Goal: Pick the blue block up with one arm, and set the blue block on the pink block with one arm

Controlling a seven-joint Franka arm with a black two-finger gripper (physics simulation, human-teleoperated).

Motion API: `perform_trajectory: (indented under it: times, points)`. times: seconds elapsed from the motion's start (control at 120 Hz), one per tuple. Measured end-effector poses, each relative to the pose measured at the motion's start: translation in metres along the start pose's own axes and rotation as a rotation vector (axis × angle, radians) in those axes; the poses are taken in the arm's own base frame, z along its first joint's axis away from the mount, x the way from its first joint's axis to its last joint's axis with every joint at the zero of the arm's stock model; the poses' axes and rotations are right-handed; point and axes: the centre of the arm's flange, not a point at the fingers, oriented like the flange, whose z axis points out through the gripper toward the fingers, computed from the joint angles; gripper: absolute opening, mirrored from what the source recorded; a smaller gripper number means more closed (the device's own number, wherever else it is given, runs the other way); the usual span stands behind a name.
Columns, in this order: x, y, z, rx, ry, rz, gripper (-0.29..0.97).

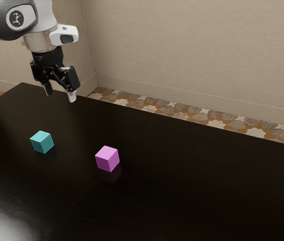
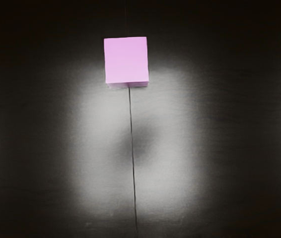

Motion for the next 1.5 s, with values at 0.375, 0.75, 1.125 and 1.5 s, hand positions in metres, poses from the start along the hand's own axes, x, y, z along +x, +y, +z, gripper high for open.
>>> perform_trajectory:
  times: [0.375, 0.75, 1.125, 1.5]
  points:
    - [-0.019, -0.118, 0.1, -0.003, -0.105, -0.216, 0.68]
    - [-0.008, -0.22, 0.241, 0.064, -0.131, -0.3, 0.68]
    - [0.025, -0.261, 0.275, 0.143, 0.048, -0.192, 0.68]
    - [0.043, -0.285, 0.305, 0.157, 0.132, -0.178, 0.68]
